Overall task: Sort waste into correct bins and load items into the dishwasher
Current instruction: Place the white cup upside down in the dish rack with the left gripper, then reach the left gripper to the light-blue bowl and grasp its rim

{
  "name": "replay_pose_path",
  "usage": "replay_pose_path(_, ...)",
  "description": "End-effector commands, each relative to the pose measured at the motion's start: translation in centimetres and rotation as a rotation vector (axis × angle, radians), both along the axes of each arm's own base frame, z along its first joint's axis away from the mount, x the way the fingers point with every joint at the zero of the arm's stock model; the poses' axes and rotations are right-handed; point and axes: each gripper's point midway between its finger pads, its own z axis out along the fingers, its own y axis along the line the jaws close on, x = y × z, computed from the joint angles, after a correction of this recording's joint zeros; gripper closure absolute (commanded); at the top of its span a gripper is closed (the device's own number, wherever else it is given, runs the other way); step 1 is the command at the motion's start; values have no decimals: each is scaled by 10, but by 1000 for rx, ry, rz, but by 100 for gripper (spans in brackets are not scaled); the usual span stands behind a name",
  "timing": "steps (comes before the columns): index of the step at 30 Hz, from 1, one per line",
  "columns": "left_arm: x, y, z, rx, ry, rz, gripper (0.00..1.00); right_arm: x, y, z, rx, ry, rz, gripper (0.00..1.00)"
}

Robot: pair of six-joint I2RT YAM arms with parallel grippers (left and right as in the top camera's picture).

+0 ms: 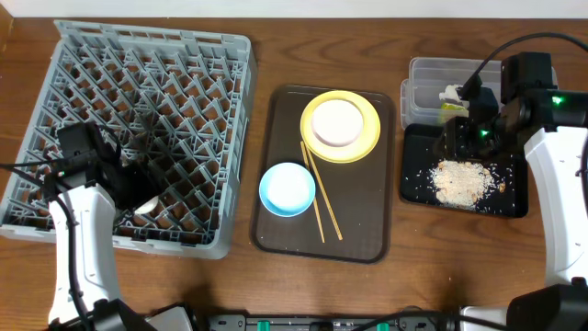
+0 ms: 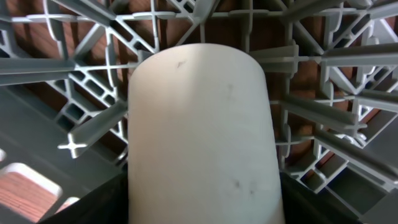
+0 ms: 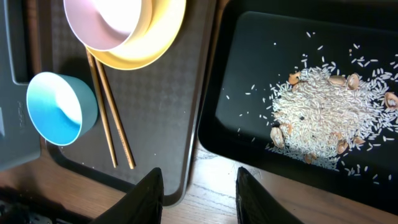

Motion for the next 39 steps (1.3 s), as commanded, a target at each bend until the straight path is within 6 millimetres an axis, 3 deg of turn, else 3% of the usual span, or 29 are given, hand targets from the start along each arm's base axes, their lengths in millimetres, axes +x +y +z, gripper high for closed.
replay_pose_path(1,10,-1,10,-15,-46,-18,27,0,-2,8,-3,-27,4,64)
replay_pose_path(5,20,-6,41,-11,-160,-35,27,0,-2,8,-3,-26,4,63)
replay_pose_path(10,13,-8,55,4,-193,-35,51,0,-2,8,-3,-26,4,63)
replay_pose_path(16,1,-13,41,-33,-108,-32,56,0,-2,8,-3,-26,4,63)
replay_pose_path(25,4,-11,5,-81,8,-26,56,-2,-2,7,-3,-21,4,63)
replay_pose_path(27,8,-10,-1,-84,15,-25,50,-2,-2,7,-3,-21,4,63)
replay_pose_path(29,12,-8,-5,-83,12,-26,23,-2,-2,7,-3,-19,4,62)
replay_pose_path(30,14,-7,-5,-80,7,-26,17,-3,-2,7,-3,-18,4,63)
replay_pose_path(33,22,-2,6,-58,-35,-25,12,-4,-2,7,-3,-10,5,62)
replay_pose_path(39,28,-3,51,-17,-147,-27,11,-5,-2,7,-4,-9,8,61)
